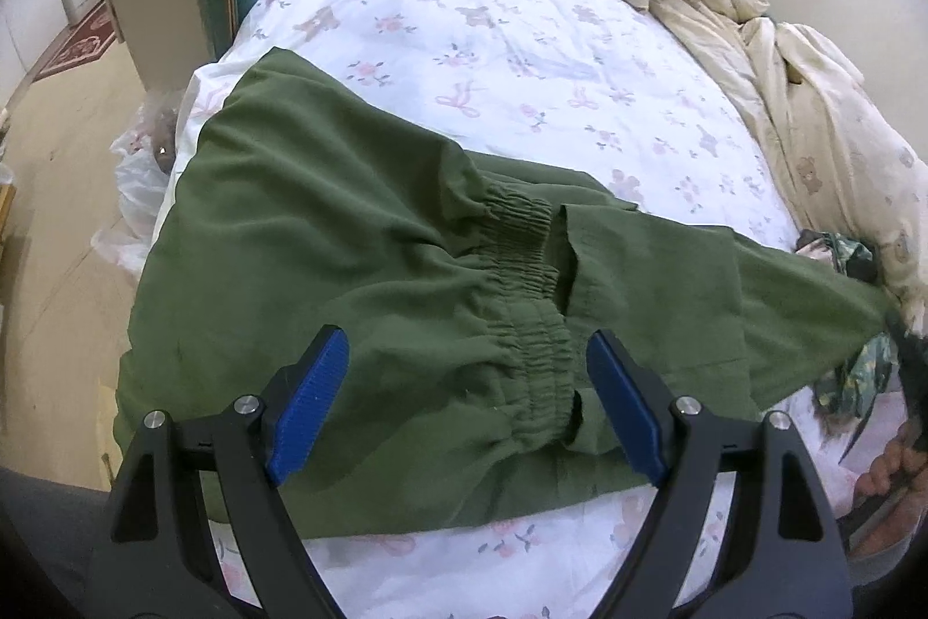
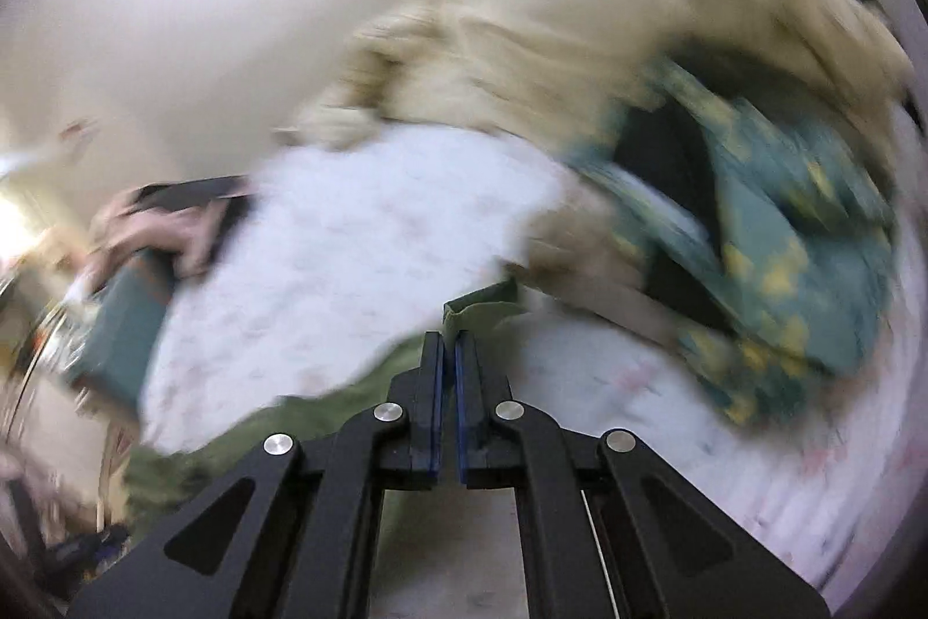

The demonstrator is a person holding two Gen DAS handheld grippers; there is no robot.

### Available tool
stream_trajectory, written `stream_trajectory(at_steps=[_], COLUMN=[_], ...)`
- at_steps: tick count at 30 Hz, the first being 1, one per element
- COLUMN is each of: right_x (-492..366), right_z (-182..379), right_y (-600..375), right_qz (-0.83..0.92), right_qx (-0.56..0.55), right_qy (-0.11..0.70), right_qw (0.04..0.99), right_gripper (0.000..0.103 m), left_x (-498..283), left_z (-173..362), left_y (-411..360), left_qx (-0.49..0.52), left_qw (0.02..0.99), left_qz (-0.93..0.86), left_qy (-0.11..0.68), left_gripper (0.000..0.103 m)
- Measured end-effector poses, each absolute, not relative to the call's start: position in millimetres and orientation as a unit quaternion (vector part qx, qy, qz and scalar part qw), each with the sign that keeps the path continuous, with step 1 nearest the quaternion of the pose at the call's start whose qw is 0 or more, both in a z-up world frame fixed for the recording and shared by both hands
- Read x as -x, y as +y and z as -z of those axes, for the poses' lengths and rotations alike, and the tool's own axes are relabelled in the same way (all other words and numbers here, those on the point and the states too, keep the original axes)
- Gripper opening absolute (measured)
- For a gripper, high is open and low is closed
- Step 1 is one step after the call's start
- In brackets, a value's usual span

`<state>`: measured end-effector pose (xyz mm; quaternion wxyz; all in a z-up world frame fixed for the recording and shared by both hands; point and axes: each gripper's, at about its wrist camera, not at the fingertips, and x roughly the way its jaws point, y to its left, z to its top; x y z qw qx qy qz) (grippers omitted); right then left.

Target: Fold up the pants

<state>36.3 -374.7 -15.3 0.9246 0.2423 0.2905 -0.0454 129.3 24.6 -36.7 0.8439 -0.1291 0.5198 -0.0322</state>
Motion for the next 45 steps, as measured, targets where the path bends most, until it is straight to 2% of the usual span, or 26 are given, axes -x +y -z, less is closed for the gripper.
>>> stream_trajectory(at_steps=[5, 7, 9, 12, 16, 19, 21, 25, 27, 32, 34, 35, 36, 40, 41, 45], right_x=[-65.0, -74.9, -74.3, -70.9, -63.1, -64.2, -62.1, -67.7, -81.6, -105.9, -112.6, -117.6, -121.2, -131.4, -129.2, -125.0], right_z=[-13.4, -2.9, 20.0, 83.5, 143.9, 142.4, 124.9, 80.6, 73.5, 137.8, 156.3, 162.0, 164.4, 148.9, 143.0, 88.5], right_y=[-270.4, -217.5, -165.7, -111.7, -94.7, -103.2, -115.8, -167.6, -221.5, -324.9, -332.9, -328.2, -323.2, -307.7, -307.8, -300.5], right_qz=[-0.130, -0.211, -0.267, -0.299, -0.285, -0.292, -0.296, -0.301, -0.200, -0.003, 0.000, -0.007, -0.019, -0.047, -0.051, -0.073], right_qx=[-0.149, -0.103, -0.038, 0.035, 0.067, 0.033, -0.001, -0.115, -0.187, -0.375, -0.398, -0.396, -0.395, -0.339, -0.325, -0.293], right_qy=[0.295, 0.333, 0.375, 0.463, 0.549, 0.554, 0.543, 0.486, 0.456, 0.475, 0.478, 0.483, 0.486, 0.478, 0.473, 0.425], right_qw=[0.935, 0.913, 0.887, 0.834, 0.783, 0.779, 0.786, 0.812, 0.847, 0.796, 0.783, 0.781, 0.780, 0.809, 0.817, 0.854], right_gripper=[0.003, 0.003, 0.003, 0.005, 0.011, 0.033, 0.052, 0.053, 0.053, 0.055, 0.054, 0.049, 0.038, 0.015, 0.000, 0.000], left_x=[-119.8, -116.6, -114.2, -111.9, -107.5, -105.0, -105.1, -108.5, -109.9, -112.8, -113.1, -113.6, -114.4, -116.7, -117.4, -118.5], left_z=[27.7, 25.2, 23.8, 23.9, 26.0, 27.1, 26.3, 24.2, 23.9, 23.9, 24.2, 24.5, 25.2, 27.5, 28.0, 28.5], left_y=[39.0, 45.9, 54.4, 66.3, 76.6, 77.7, 76.7, 73.5, 70.1, 61.1, 60.5, 60.3, 60.6, 61.9, 62.2, 64.3], left_qx=[0.150, 0.156, 0.163, 0.175, 0.194, 0.205, 0.211, 0.218, 0.219, 0.207, 0.208, 0.210, 0.211, 0.222, 0.222, 0.221], left_qw=[0.847, 0.849, 0.850, 0.848, 0.840, 0.834, 0.831, 0.830, 0.830, 0.831, 0.830, 0.830, 0.829, 0.823, 0.822, 0.821], left_qz=[0.028, 0.022, 0.016, 0.008, 0.009, 0.019, 0.026, 0.031, 0.034, 0.040, 0.038, 0.036, 0.035, 0.040, 0.042, 0.043], left_qy=[0.509, 0.504, 0.501, 0.500, 0.506, 0.512, 0.514, 0.512, 0.512, 0.515, 0.515, 0.516, 0.517, 0.522, 0.523, 0.524], left_gripper=[0.082, 0.082, 0.082, 0.082, 0.082, 0.082, 0.082, 0.082, 0.082, 0.082, 0.082, 0.082, 0.082, 0.082, 0.082, 0.082])
